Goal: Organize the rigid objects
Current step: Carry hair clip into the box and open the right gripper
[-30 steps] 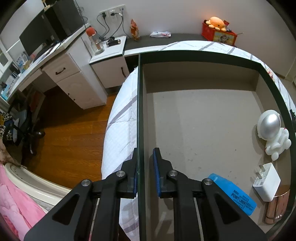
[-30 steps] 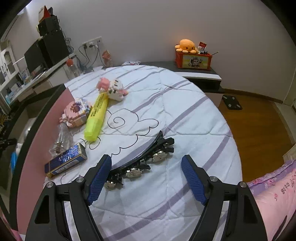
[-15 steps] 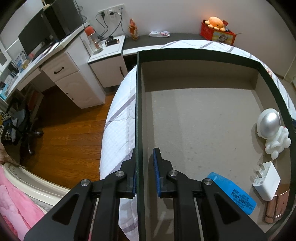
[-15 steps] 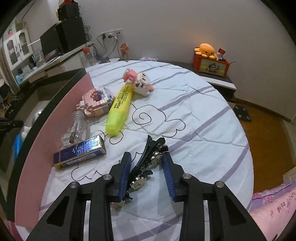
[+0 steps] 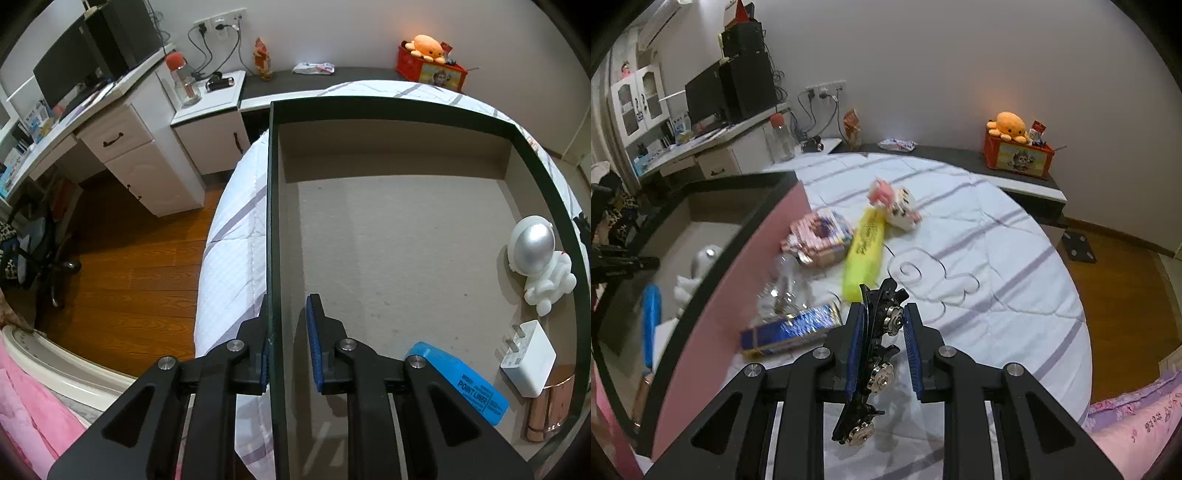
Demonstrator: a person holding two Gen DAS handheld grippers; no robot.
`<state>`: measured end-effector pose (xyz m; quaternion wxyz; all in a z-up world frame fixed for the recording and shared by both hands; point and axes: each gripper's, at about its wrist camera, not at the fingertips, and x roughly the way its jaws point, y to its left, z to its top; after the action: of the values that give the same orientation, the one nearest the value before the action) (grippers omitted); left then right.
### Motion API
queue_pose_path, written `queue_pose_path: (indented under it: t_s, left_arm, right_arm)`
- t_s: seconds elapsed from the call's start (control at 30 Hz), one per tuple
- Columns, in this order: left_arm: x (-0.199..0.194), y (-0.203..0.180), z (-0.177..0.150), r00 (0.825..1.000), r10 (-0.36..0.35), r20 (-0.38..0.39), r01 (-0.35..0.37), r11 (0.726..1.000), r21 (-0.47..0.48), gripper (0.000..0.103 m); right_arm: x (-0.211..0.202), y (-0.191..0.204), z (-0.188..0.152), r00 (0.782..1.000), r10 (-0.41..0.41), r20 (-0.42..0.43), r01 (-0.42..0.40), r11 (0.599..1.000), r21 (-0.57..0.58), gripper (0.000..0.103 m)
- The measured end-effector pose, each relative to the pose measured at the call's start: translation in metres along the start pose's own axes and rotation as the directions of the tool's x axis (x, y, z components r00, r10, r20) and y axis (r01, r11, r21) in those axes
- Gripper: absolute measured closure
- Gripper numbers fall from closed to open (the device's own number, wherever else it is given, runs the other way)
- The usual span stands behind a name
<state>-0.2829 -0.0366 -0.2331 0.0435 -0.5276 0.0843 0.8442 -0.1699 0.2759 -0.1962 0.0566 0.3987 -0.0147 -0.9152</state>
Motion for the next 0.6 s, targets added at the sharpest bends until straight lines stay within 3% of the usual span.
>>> queue_pose_path:
  t_s: [0.27,0.43,0.6]
  left_arm:
    - [-0.001,-0.001,0.0,1.0,-0.01,0.0,0.01,1.0,0.002,0.086]
    - [-0.001,-0.001,0.0,1.0,-0.011,0.001,0.011,1.0,0.003,0.086]
    - [-0.001,-0.001,-0.001,1.0,-0.021,0.002,0.021,1.0,-0.002,0.086]
  right_arm:
    - [-0.012,0.022,0.024,0.998,0.036,0.053,-0.035,0.999,-0.029,0.081]
    - [-0.017,0.056,0.047,0.988,0.135,0.08,-0.128,0.988,-0.082,0.081]
    - [-0.014,0.09,0.062,0.96,0.27,0.073,-0.261,0.959,-0.115,0.081]
